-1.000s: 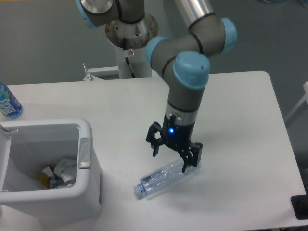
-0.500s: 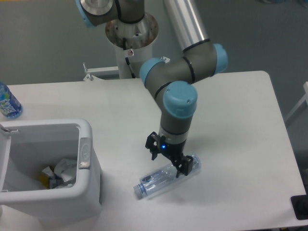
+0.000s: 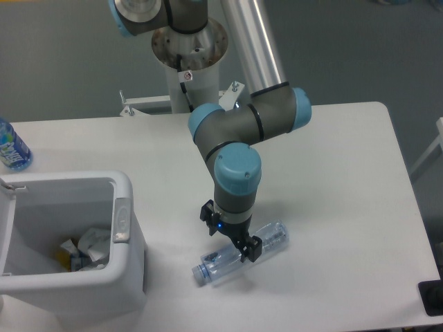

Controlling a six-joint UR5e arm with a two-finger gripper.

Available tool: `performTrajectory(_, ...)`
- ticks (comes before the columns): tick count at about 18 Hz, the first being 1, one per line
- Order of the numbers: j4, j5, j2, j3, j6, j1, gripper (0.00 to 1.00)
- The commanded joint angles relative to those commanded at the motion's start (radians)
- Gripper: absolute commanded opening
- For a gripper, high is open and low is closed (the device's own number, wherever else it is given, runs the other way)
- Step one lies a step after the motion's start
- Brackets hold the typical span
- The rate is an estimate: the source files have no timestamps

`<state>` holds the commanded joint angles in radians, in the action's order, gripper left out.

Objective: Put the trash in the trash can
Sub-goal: 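Close the gripper around the bottle's middle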

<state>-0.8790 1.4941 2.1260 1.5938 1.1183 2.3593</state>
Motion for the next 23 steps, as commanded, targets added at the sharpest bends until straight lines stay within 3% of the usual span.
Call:
performTrajectory(6,0.018,0.021,0.035,-0.003,-0.002,-0.011,1.00)
performTrajectory(9,0.061,0.023,0.054,0.000,-0.002,-0.015,1.00)
performTrajectory(23,0.066,0.038,0.075,0.005,-0.003,-0.021,1.00)
